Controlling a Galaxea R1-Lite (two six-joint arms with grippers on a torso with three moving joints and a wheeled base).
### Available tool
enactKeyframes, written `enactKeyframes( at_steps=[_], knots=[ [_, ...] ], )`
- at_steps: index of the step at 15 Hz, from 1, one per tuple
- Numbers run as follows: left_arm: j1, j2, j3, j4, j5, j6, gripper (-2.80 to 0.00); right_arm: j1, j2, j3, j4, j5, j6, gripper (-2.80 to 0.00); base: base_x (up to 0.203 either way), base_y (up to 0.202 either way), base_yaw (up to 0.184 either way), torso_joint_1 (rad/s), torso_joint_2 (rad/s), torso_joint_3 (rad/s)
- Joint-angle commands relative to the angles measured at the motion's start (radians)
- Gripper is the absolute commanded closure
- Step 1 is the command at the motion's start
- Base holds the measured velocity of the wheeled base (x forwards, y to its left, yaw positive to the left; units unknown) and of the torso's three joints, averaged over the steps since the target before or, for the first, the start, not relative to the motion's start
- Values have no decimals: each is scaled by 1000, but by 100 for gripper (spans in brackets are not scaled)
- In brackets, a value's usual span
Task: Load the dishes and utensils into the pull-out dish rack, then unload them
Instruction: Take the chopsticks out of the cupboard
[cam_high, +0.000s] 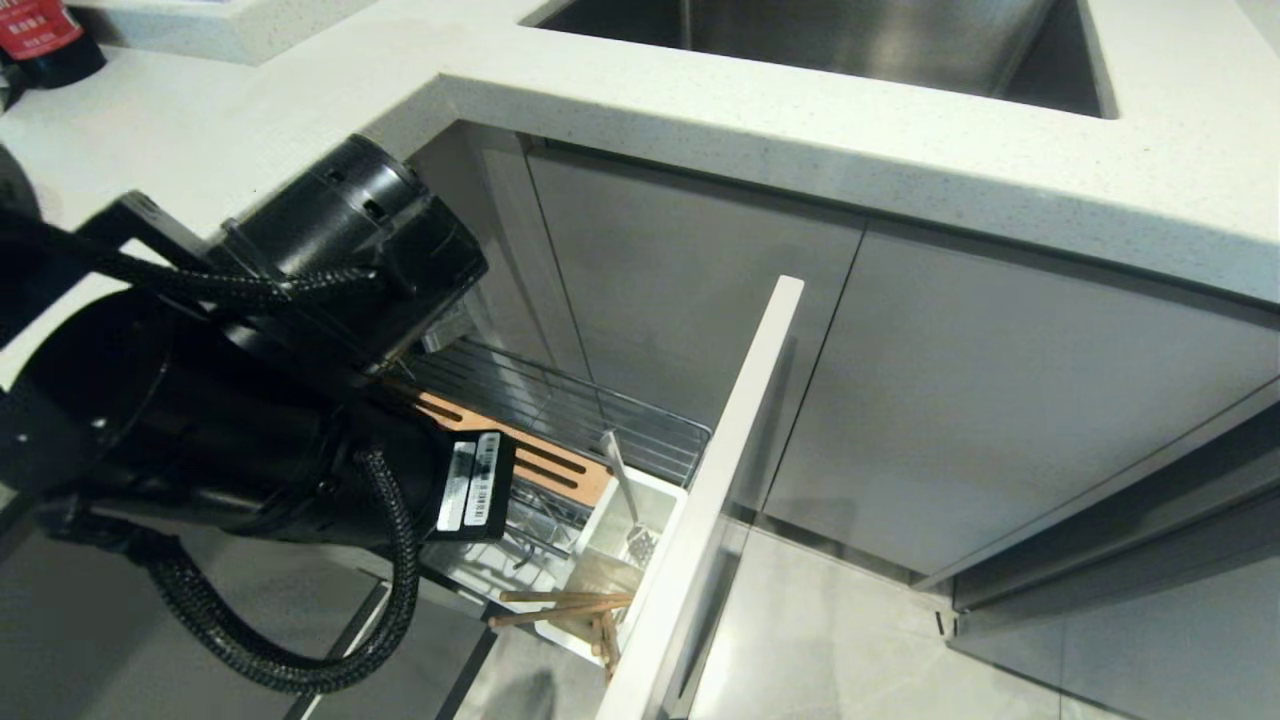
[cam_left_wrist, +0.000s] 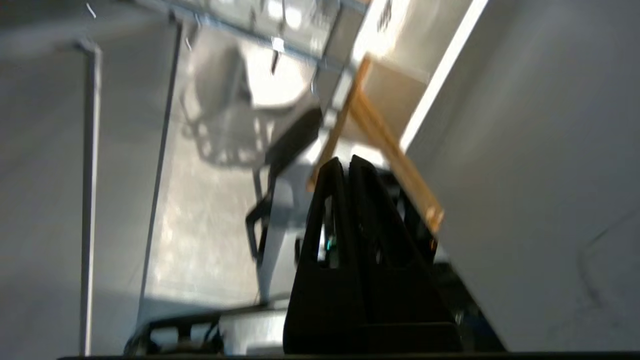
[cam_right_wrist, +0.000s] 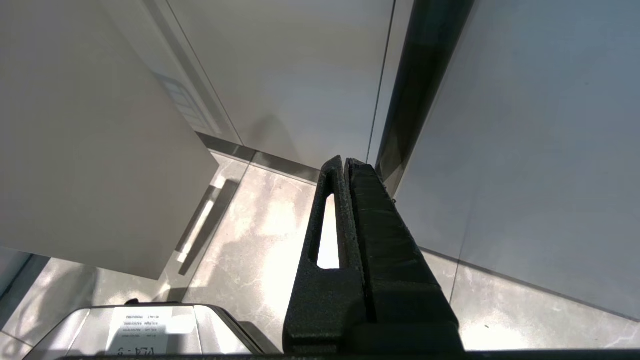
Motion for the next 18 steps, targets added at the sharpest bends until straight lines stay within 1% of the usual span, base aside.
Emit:
enactKeyframes(
  at_steps=[1,2,3,5,7,8,9,11,12,14,15,17,18],
  knots=[
    [10,34,22,64,-39,-6,0,0,1,0,0,-1,0,0,0,0,0,0,0,0],
    [19,44,23,73,-68,-4,0,0,1,0,0,-1,0,0,0,0,0,0,0,0],
    [26,68,21,80,-111,1,0,0,1,0,0,1,0,0,0,0,0,0,0,0],
    [45,110,13,109,-145,13,0,1,1,0,0,1,0,0,0,0,0,0,0,0],
    [77,147,1,124,-184,44,0,0,1,0,0,-1,0,0,0,0,0,0,0,0],
    [100,160,-3,125,-204,69,0,0,1,0,0,0,0,0,0,0,0,0,0,0],
    [128,176,-9,125,-224,104,-280,0,1,0,0,-1,0,0,0,0,0,0,0,0],
    [165,204,-53,131,-266,142,-280,0,1,0,0,-1,0,0,0,0,0,0,0,0],
    [179,221,-85,156,-273,158,-280,0,1,0,0,-1,0,0,0,0,0,0,0,0],
    [202,275,-145,276,-296,199,-280,0,1,0,0,-1,0,0,0,0,0,0,0,0],
    [211,294,-157,310,-328,224,-280,0,1,0,0,-1,0,0,0,0,0,0,0,0],
    [238,318,-173,376,-394,305,-280,0,1,0,0,1,0,0,0,0,0,0,0,0],
    [251,335,-186,397,-424,330,-280,0,1,0,0,0,0,0,0,0,0,0,0,0]
  ],
)
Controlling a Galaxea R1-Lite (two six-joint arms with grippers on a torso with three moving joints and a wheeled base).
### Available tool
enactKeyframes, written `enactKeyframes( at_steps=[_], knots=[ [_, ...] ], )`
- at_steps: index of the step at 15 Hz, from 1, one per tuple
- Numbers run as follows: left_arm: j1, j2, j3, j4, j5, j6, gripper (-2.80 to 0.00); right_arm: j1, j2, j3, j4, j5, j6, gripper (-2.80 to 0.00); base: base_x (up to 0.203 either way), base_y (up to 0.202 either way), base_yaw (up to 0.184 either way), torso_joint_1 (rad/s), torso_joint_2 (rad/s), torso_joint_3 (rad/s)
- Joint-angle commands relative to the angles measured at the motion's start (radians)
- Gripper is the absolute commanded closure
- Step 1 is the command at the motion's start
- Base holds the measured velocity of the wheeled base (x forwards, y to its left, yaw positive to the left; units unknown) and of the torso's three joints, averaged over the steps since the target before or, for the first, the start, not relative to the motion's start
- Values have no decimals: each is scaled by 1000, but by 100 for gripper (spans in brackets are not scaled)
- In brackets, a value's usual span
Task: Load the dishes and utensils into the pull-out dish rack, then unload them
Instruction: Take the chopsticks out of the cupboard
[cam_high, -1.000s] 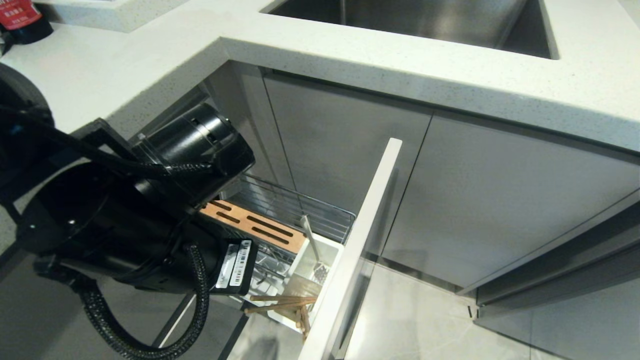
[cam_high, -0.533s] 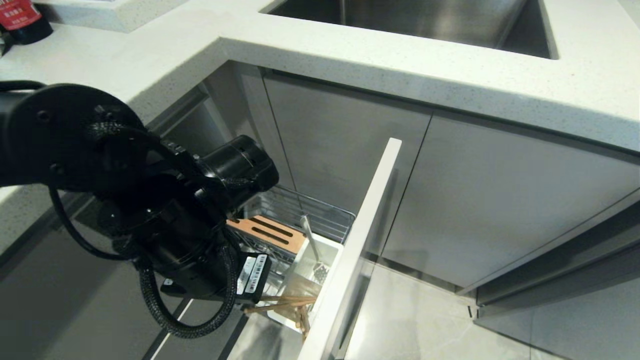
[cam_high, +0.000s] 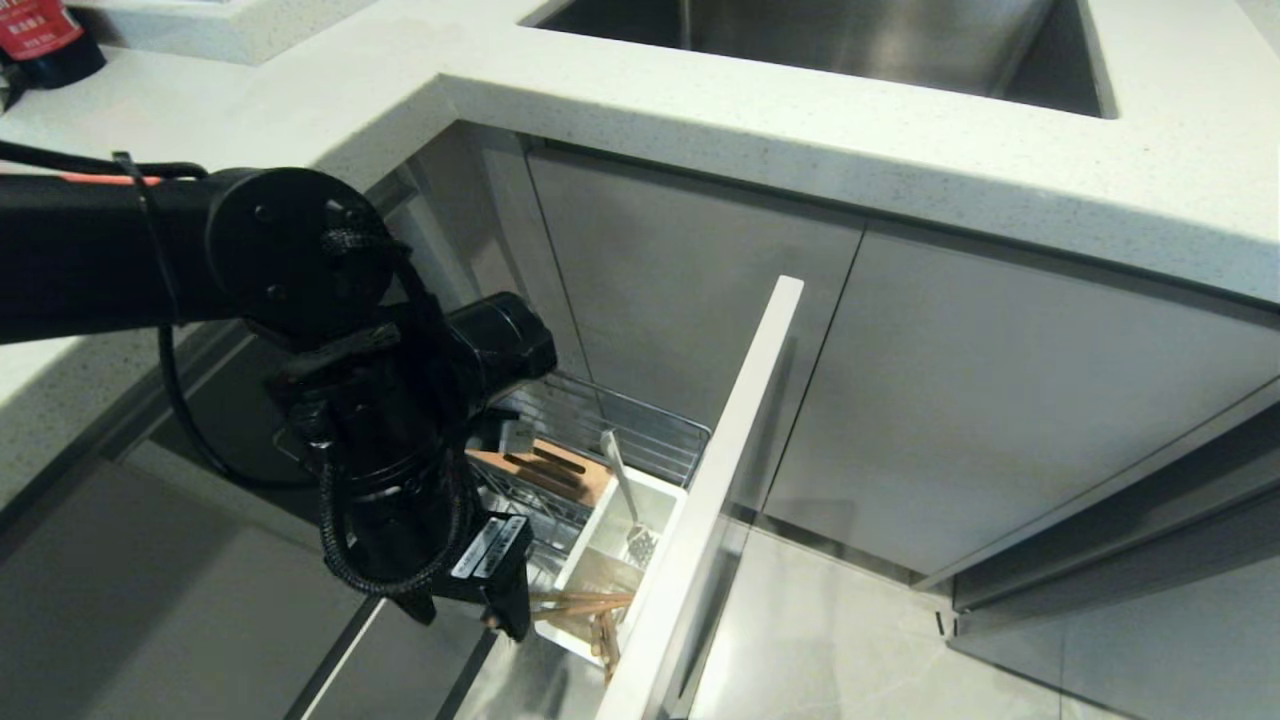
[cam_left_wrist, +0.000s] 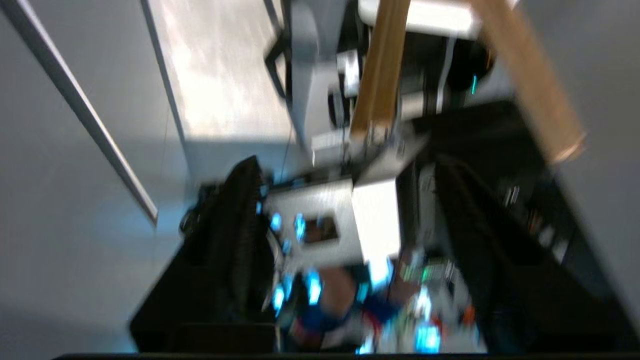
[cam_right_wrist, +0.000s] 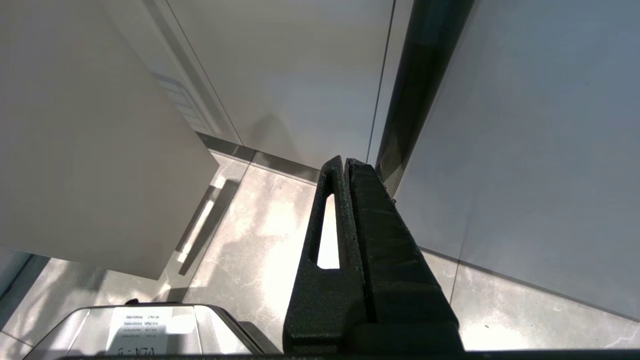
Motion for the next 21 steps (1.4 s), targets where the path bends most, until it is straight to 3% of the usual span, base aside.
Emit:
enactKeyframes(
  at_steps=[1,15,21],
  knots=[
    [23,55,-30,37,-46,31,-280,0,1,0,0,-1,0,0,0,0,0,0,0,0],
    [84,274,-119,44,-120,38,-280,0,1,0,0,-1,0,0,0,0,0,0,0,0],
    [95,290,-126,95,-120,88,-280,0,1,0,0,-1,0,0,0,0,0,0,0,0]
  ],
)
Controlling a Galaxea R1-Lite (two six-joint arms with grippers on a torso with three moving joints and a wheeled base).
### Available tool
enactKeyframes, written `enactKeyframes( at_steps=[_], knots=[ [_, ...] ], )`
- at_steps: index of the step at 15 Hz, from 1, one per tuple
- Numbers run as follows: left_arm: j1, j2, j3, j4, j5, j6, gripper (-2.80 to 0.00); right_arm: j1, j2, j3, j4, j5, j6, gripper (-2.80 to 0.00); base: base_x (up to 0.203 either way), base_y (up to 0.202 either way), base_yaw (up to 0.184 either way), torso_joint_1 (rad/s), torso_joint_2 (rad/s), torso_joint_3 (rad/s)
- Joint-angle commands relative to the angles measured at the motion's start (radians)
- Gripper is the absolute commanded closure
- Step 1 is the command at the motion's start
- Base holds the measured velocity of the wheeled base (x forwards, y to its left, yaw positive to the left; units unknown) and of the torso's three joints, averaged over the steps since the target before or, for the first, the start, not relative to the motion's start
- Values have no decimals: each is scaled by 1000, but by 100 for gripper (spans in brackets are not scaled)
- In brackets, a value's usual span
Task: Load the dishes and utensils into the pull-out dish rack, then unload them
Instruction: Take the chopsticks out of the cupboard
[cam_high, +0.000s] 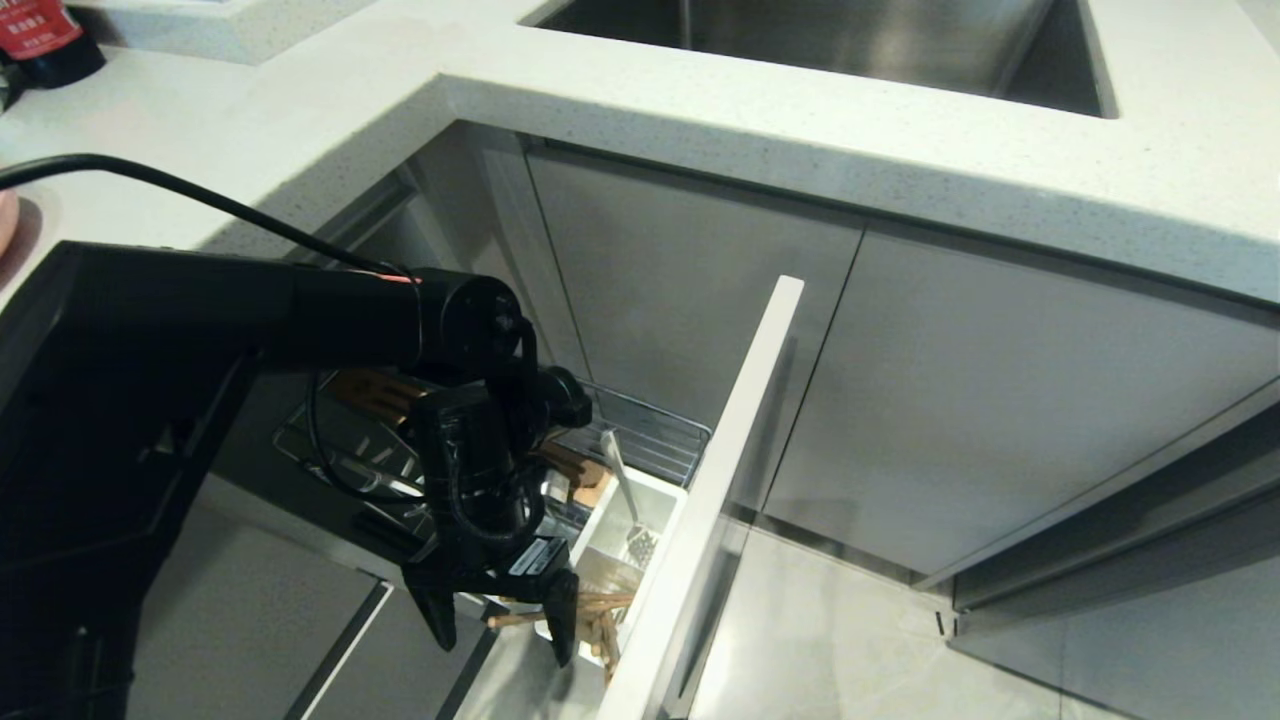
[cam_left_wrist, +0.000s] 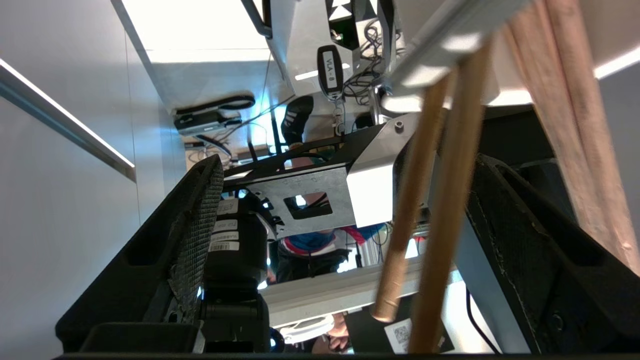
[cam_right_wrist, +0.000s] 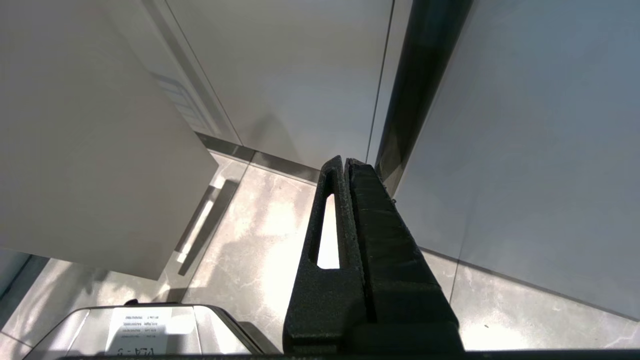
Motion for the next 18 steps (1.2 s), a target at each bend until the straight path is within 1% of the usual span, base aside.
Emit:
enactKeyframes(
  at_steps=[1,4,12,13,15,18],
  knots=[
    [1,9,-4,8,-1,-2,-280,0,1,0,0,0,0,0,0,0,0,0,0,0],
    [3,17,-30,9,-23,-2,-280,0,1,0,0,0,0,0,0,0,0,0,0,0],
    [6,30,-39,8,-27,-2,-280,1,1,0,0,0,0,0,0,0,0,0,0,0],
    [6,30,-42,8,-30,-2,0,2,1,0,0,1,0,0,0,0,0,0,0,0],
    [6,29,-50,8,-38,-3,0,0,1,0,0,0,0,0,0,0,0,0,0,0],
    [3,27,-58,8,-70,-3,0,0,1,0,0,0,0,0,0,0,0,0,0,0]
  ],
)
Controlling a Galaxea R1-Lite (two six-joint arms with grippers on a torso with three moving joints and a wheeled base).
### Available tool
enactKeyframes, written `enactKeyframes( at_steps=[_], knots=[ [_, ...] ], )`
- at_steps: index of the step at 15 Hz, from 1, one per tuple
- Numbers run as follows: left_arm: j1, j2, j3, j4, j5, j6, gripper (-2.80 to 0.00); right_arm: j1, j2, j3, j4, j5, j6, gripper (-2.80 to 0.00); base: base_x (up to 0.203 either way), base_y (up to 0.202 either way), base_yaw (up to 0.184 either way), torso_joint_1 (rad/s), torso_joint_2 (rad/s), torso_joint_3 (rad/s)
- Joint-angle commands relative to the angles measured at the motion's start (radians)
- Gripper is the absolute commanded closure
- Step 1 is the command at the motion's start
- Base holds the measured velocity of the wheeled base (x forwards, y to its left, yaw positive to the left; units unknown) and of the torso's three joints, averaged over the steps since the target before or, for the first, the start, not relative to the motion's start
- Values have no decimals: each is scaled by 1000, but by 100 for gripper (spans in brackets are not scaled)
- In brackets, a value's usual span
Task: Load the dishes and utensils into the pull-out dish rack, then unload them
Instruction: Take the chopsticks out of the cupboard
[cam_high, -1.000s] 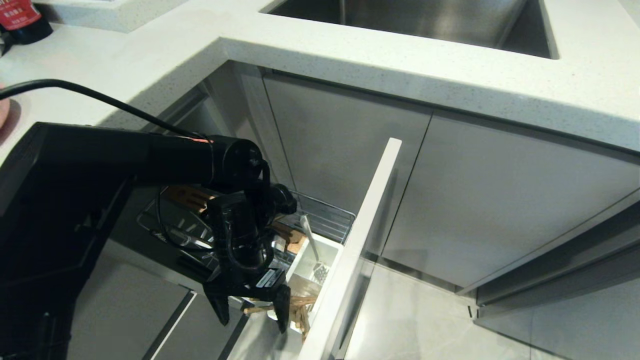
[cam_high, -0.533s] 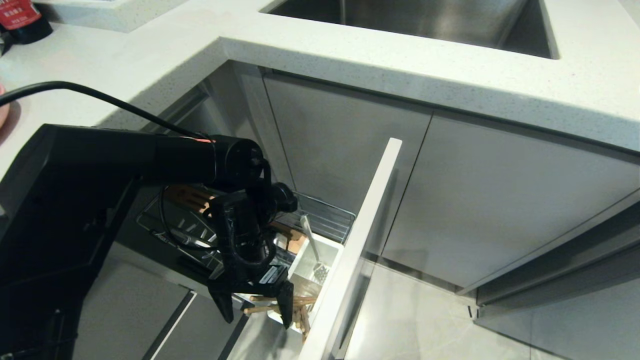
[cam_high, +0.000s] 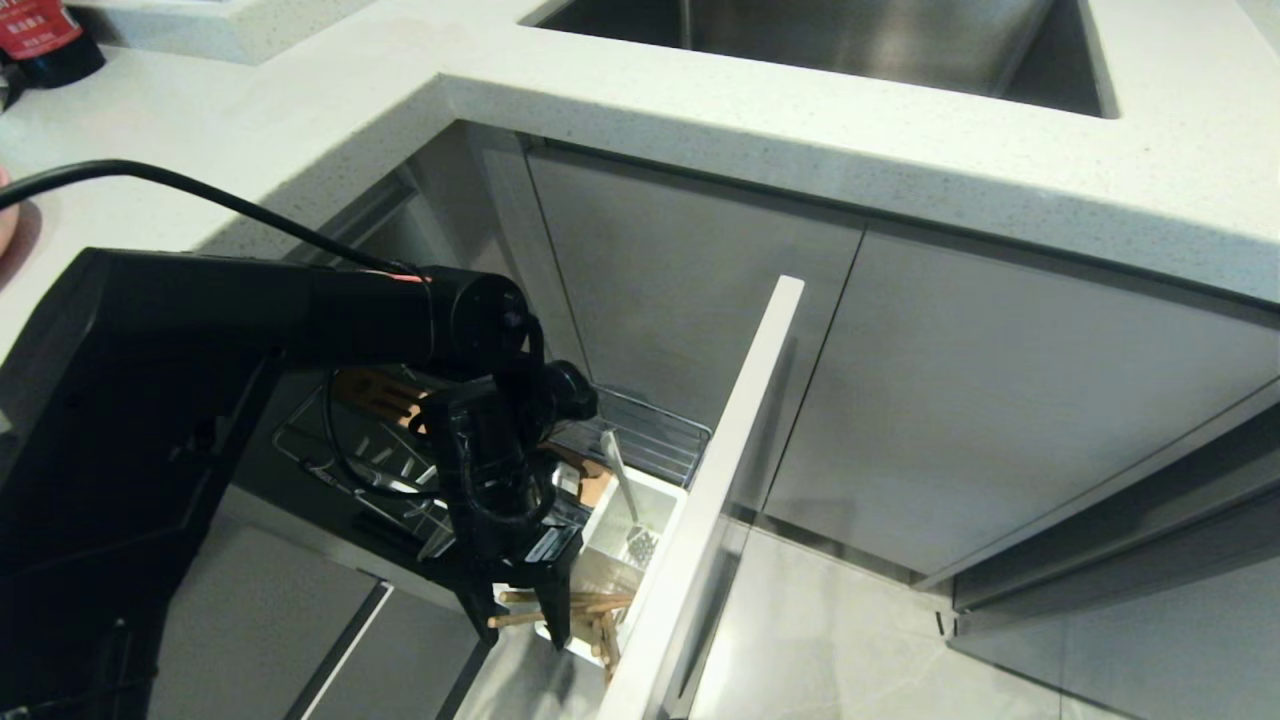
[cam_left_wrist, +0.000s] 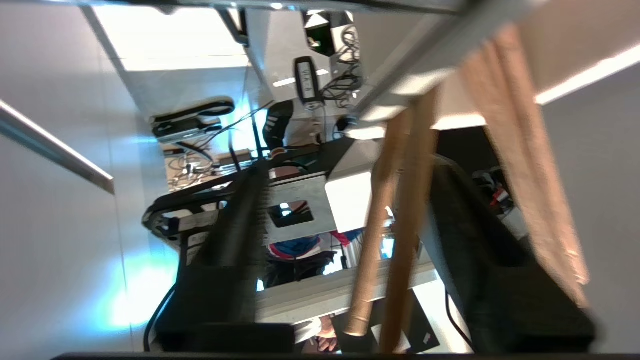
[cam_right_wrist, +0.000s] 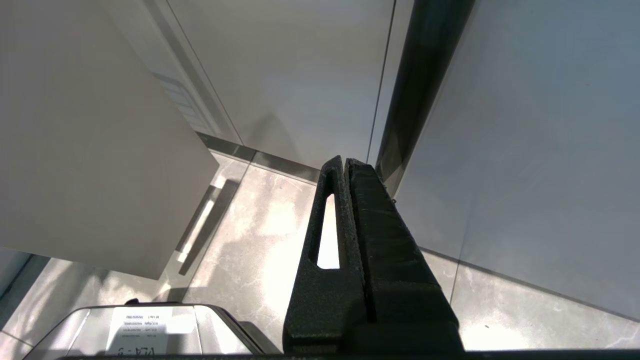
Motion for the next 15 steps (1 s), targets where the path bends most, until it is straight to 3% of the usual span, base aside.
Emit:
enactKeyframes(
  at_steps=[1,12,15],
  knots=[
    [-2,-4,-2,8,-6,-2,0,0,0,0,0,0,0,0,0,0,0,0,0,0],
    [-13,-25,-8,20,-11,-8,0,0,0,0,0,0,0,0,0,0,0,0,0,0],
    [-21,-79,-11,57,-39,-3,0,0,0,0,0,1,0,0,0,0,0,0,0,0]
  ],
)
